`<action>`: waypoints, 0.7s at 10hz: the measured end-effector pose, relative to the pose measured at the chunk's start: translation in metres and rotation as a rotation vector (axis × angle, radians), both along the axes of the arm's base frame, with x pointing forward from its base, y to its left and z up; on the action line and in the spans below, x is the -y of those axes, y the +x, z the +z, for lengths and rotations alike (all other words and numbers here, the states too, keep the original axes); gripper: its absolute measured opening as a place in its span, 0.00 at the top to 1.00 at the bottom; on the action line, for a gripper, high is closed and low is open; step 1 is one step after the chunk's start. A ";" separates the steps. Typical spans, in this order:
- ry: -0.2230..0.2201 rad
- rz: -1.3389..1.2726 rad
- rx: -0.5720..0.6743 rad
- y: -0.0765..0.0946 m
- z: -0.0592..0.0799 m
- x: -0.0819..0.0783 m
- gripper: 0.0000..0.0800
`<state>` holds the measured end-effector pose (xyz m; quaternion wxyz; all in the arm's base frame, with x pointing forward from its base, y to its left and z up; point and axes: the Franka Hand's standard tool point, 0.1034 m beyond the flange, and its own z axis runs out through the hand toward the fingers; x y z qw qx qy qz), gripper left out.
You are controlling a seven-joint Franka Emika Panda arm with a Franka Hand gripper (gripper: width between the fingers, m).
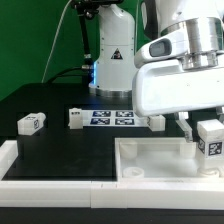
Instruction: Assemble one leg
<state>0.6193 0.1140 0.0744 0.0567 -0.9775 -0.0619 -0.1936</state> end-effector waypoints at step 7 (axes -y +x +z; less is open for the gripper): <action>0.004 -0.008 0.069 0.007 0.000 -0.001 0.53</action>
Offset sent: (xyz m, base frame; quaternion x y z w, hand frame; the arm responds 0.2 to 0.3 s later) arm 0.0023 0.0072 -0.0214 -0.0089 0.0169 0.0078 0.9998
